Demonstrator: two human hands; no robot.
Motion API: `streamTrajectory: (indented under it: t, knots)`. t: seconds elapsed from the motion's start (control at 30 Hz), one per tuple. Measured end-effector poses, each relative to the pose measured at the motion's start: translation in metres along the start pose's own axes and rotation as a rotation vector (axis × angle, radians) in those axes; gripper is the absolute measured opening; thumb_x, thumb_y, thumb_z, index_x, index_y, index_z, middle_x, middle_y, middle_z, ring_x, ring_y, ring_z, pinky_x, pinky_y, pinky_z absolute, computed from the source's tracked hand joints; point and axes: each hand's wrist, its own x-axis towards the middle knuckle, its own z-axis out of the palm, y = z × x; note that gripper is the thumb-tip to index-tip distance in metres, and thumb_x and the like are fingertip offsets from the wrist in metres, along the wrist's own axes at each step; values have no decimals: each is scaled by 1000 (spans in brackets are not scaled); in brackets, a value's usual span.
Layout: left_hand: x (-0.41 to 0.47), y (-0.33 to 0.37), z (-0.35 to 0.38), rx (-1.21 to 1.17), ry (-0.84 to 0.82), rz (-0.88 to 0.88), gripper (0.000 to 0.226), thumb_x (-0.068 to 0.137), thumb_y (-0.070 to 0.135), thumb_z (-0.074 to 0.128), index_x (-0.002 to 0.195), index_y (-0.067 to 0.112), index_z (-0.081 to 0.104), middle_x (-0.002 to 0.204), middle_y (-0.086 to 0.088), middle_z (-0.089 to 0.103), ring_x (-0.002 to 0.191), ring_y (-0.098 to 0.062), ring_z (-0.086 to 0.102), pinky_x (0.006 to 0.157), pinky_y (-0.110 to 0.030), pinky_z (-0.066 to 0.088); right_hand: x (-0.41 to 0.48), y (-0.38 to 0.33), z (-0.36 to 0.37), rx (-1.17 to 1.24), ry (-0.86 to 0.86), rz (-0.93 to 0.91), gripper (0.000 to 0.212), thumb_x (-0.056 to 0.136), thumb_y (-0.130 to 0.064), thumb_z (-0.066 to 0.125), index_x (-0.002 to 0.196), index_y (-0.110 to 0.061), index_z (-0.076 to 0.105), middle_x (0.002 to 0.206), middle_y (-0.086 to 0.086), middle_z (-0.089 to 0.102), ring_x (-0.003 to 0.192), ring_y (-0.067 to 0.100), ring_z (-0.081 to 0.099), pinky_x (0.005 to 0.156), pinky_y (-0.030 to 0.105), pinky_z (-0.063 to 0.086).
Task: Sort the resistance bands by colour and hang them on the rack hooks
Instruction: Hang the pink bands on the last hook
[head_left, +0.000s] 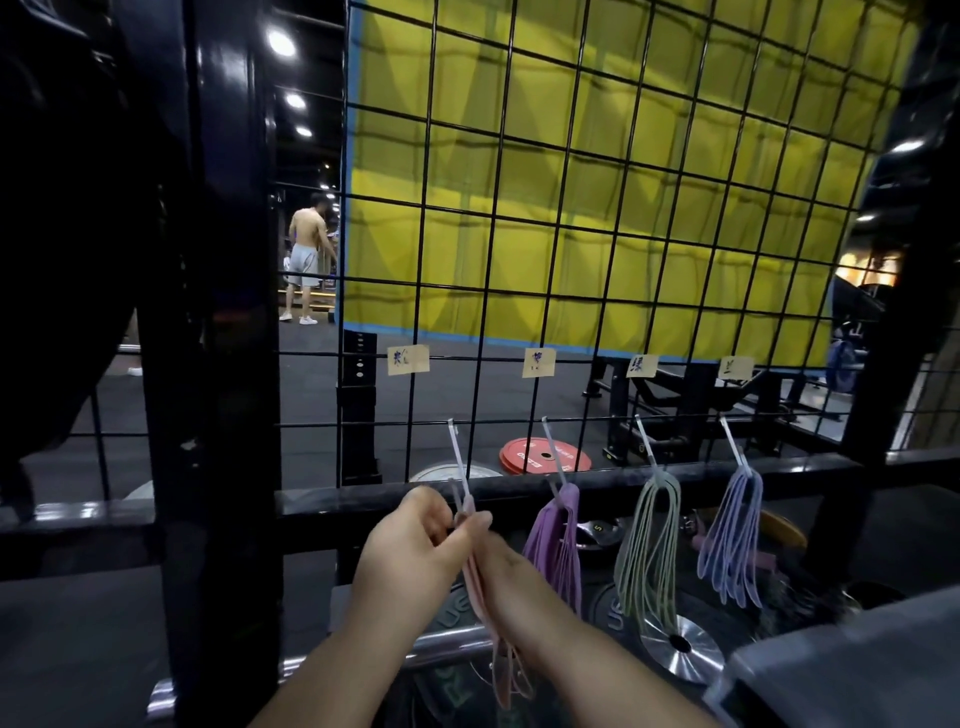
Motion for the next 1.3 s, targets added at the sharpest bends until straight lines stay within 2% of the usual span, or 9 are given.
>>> streamTrajectory:
  t: [0.13,0.3,0.4,0.57,0.83,0.97,1.1,1.17,1.3]
  knots:
    - [4,0,3,132,41,132,42,86,44,62,63,17,40,54,5,41,53,-12,41,54,-32,38,2,2,2,-15,29,-15,77,77,-89,21,130,-42,52,129,-14,59,123,3,50,105,33,38]
    - [5,1,3,212,68,230,39,91,37,57,62,17,39,57,4,41,57,-11,44,51,-26,28,-4,-3,1,15,21,19,73,80,-85,25,128,-37,54,125,-11,61,119,4,52,104,33,39]
    - [5,4,-1,204,89,255,38,88,29,59,61,15,38,54,4,38,54,-12,40,49,-25,28,-4,-6,3,-10,0,3,68,82,-84,26,124,-39,56,122,-14,61,117,3,53,103,33,39]
    - [9,2,-8,169,103,222,41,83,22,62,57,19,31,52,6,35,53,-13,37,51,-32,32,-1,-14,13,-45,6,-16,61,84,-81,28,115,-39,59,117,-14,64,111,3,56,104,35,42]
    - [10,-2,-15,120,119,248,44,82,16,65,57,18,29,50,7,34,51,-11,35,49,-27,27,5,-19,16,-71,9,-4,65,84,-81,27,110,-32,61,111,-8,66,106,8,59,101,36,44]
    - [9,-2,-24,86,154,232,44,79,6,63,55,16,28,48,6,31,48,-10,32,48,-28,26,11,-24,22,-148,-23,-66,57,92,-70,31,112,-25,60,111,-3,65,105,13,59,98,37,46]
    - [7,-11,-34,40,147,151,43,82,13,63,56,16,29,47,7,29,46,-8,28,49,-30,26,13,-23,30,-155,-35,-51,62,95,-68,24,123,-23,56,124,0,60,115,15,54,101,34,40]
    - [7,-14,-34,26,131,152,45,84,15,64,56,16,29,48,7,29,46,-8,28,47,-25,26,15,-20,32,-156,-38,-40,62,95,-68,23,126,-24,55,128,0,58,119,16,52,104,34,38]
    - [5,-19,-27,27,106,179,41,86,21,64,59,11,35,47,9,33,46,-7,32,46,-20,31,15,-16,32,-143,15,-36,64,94,-69,23,120,-22,58,123,4,62,117,20,56,105,38,41]
